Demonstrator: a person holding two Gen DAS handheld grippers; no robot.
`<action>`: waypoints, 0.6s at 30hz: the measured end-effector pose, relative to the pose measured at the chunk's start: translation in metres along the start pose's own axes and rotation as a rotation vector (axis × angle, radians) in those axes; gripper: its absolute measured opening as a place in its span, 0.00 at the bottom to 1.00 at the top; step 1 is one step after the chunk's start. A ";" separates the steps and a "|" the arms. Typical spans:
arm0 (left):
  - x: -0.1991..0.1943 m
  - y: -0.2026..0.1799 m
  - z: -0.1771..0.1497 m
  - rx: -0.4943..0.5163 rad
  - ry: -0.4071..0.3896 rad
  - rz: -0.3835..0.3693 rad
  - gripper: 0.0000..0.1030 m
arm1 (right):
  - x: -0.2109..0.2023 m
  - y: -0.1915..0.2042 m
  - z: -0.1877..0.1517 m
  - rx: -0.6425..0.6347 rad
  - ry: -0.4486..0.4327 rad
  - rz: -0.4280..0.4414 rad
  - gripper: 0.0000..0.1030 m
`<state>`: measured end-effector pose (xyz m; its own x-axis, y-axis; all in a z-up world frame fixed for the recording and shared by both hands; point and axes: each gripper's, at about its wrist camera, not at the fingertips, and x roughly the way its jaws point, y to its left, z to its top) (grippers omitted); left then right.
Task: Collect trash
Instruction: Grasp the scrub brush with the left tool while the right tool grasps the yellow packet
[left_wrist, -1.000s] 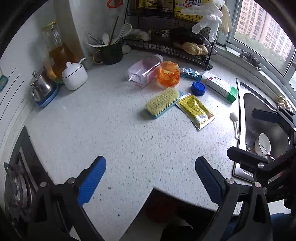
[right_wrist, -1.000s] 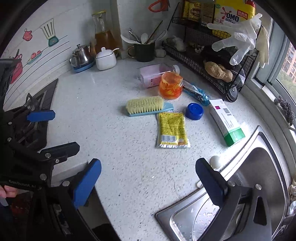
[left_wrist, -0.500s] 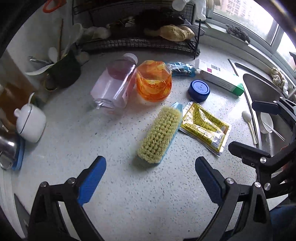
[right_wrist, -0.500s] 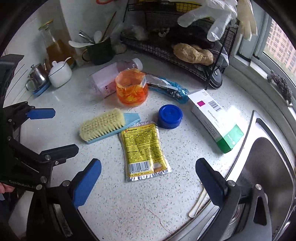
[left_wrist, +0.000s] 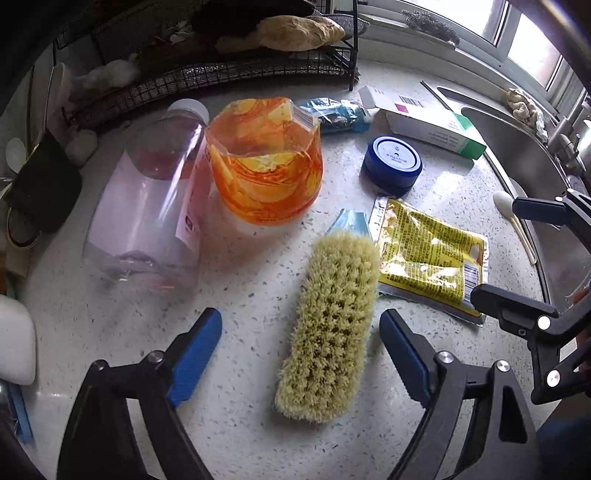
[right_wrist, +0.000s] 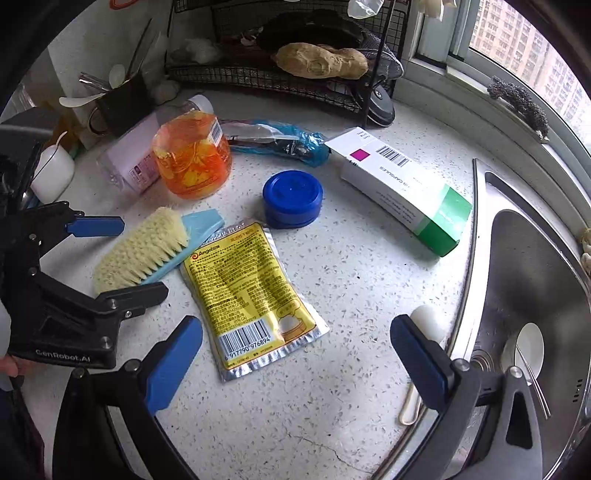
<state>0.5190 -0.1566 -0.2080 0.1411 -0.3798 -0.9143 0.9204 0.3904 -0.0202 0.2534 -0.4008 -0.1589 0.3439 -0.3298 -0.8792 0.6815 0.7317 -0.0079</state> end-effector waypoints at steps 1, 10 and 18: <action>0.002 0.003 0.002 0.001 -0.006 -0.007 0.82 | 0.000 -0.001 0.001 0.010 0.002 -0.002 0.99; -0.007 0.003 0.003 -0.005 -0.006 -0.024 0.36 | 0.004 0.002 0.005 0.017 0.010 0.042 0.99; -0.023 0.009 -0.019 -0.074 -0.020 0.012 0.35 | -0.008 0.021 0.008 -0.094 0.001 0.066 0.99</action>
<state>0.5169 -0.1285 -0.1952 0.1599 -0.3907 -0.9065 0.8892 0.4558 -0.0396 0.2701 -0.3881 -0.1485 0.3854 -0.2789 -0.8796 0.5942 0.8043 0.0054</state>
